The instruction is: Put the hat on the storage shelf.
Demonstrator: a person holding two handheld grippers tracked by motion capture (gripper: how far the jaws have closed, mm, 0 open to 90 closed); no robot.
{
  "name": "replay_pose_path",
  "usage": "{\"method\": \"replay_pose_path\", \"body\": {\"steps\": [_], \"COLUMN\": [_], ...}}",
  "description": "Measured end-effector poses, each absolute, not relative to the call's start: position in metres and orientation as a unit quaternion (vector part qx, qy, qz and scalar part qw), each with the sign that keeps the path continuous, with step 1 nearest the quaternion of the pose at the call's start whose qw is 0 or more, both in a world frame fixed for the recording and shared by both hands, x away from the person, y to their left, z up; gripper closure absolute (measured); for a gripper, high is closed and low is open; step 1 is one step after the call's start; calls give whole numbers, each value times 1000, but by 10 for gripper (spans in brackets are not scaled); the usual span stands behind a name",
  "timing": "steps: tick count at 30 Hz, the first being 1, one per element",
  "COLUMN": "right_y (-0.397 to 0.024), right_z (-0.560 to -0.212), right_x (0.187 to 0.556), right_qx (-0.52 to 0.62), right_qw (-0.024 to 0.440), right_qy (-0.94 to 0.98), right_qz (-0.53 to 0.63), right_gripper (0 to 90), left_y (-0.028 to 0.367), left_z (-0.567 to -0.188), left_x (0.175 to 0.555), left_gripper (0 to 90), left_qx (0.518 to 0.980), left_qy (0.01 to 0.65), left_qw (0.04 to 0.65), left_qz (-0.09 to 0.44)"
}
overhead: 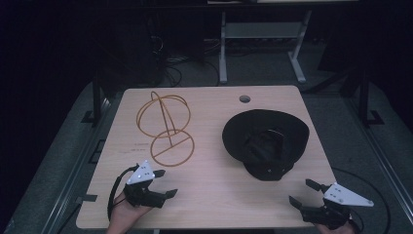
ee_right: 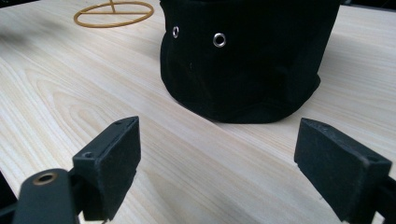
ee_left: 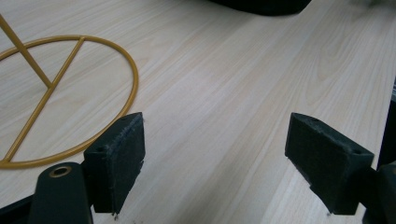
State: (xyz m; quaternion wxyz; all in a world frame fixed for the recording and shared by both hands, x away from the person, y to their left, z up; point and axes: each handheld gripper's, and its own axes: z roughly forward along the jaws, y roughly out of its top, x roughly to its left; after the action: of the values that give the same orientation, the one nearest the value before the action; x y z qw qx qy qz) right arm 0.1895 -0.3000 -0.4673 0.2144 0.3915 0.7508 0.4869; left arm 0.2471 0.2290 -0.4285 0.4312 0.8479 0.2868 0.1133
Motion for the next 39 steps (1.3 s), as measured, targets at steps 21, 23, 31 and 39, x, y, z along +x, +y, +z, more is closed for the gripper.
{"method": "replay_pose_path", "body": {"steps": [21, 23, 31, 39], "right_y": [-294, -294, -295, -296], "right_z": [-462, -462, -462, -462], "right_x": [186, 187, 188, 189], "right_qx": [382, 385, 386, 388], "right_qw": [222, 221, 222, 218], "right_qy": [753, 750, 748, 748], "right_qz": [488, 491, 492, 492], "right_gripper": [142, 141, 141, 141], "left_y": [215, 211, 186, 163], "left_z": [-425, -425, -419, -409], "left_x": [242, 243, 248, 256], "left_gripper": [201, 202, 202, 208], "left_qx": [850, 850, 857, 863], "left_qy": [263, 261, 238, 215], "left_qw": [445, 448, 450, 451], "left_qz": [97, 92, 79, 76]}}
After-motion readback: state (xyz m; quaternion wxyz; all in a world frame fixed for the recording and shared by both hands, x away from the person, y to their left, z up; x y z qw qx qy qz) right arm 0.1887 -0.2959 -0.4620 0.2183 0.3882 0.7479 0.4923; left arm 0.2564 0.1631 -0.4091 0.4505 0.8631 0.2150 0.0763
